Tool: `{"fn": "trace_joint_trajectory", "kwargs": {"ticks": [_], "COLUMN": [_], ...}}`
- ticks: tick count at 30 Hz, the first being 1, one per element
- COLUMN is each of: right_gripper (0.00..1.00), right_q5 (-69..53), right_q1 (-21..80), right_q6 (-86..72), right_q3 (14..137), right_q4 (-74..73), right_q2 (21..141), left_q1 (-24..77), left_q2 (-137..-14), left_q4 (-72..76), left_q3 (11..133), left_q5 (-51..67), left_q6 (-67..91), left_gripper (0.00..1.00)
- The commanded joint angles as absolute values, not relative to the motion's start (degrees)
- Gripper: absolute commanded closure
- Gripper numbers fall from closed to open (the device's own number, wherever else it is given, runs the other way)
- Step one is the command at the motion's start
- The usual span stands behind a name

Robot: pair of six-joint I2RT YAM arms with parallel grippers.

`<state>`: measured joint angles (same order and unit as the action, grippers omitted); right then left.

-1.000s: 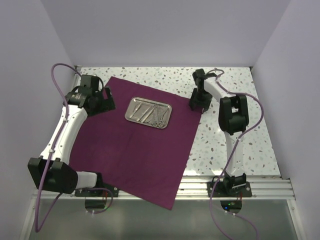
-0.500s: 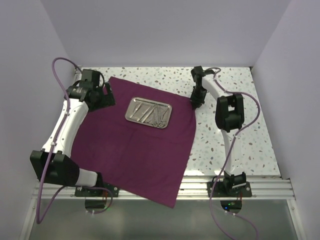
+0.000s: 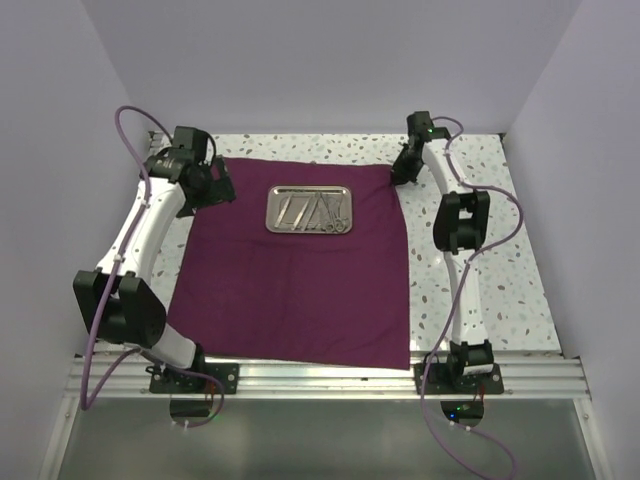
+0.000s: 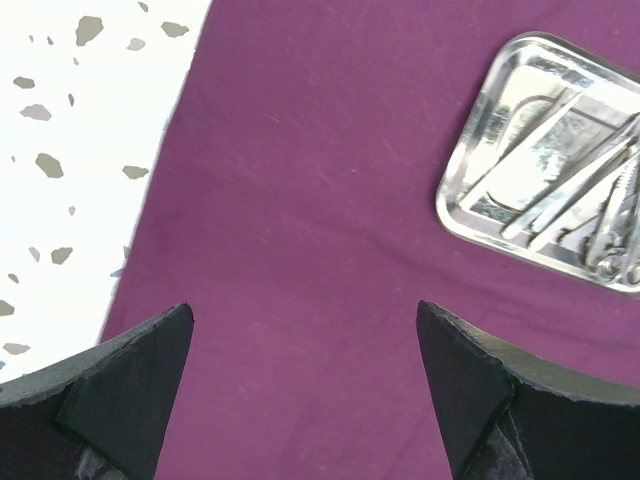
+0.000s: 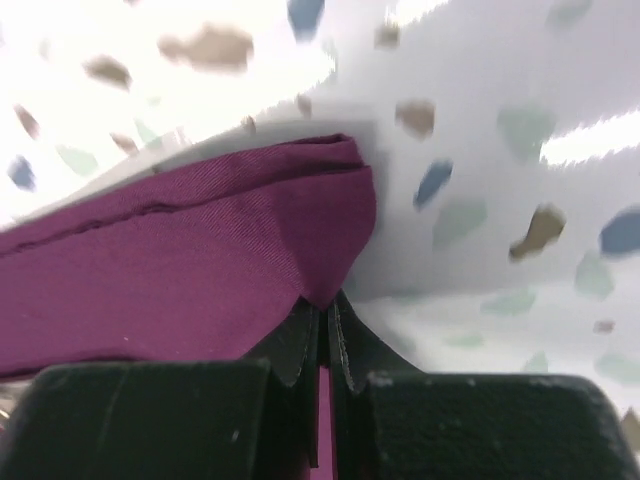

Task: Open and lay out the surgical kit
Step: Adjust the surgical kit at the center of the board.

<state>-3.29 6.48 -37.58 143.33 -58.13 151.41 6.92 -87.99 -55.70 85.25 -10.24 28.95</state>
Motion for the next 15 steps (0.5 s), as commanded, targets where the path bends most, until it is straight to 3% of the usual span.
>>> {"fn": "trace_joint_trajectory", "kwargs": {"ticks": [1, 6, 8, 9, 10, 13, 15], "right_gripper": [1.00, 0.97, 0.71, 0.34, 0.20, 0.04, 0.02], "right_q5": [-0.97, -0.09, -0.61, -1.83, -2.37, -2.99, -2.81], "right_q1": [2.55, 1.06, 0.97, 1.05, 0.97, 0.97, 0.97], "right_q6": [-39.64, -40.34, -39.82, -39.03, -38.85, -37.53, -36.66], "right_q3": [148.52, 148.63, 148.10, 147.66, 145.83, 140.91, 135.89], "right_q4": [-44.31, -39.38, -37.71, -37.18, -36.57, -34.81, -33.93], "right_q2": [155.47, 155.65, 155.48, 155.13, 154.60, 149.08, 144.09], "left_q1": [7.73, 9.05, 9.40, 9.84, 9.93, 10.20, 10.37], "left_q2": [-90.08, -94.74, -96.14, -96.50, -96.94, -97.73, -97.91], "left_q4": [-56.42, -57.74, -58.09, -58.18, -58.10, -58.10, -57.13], "left_q3": [89.55, 94.56, 96.67, 97.29, 97.82, 99.23, 99.40], "left_q5": [-10.02, -10.81, -11.07, -11.25, -11.51, -11.95, -12.74], "left_q6": [31.29, 33.13, 33.75, 33.84, 33.84, 33.84, 33.75], "left_gripper": [0.04, 0.04, 0.04, 0.04, 0.04, 0.04, 0.04]}}
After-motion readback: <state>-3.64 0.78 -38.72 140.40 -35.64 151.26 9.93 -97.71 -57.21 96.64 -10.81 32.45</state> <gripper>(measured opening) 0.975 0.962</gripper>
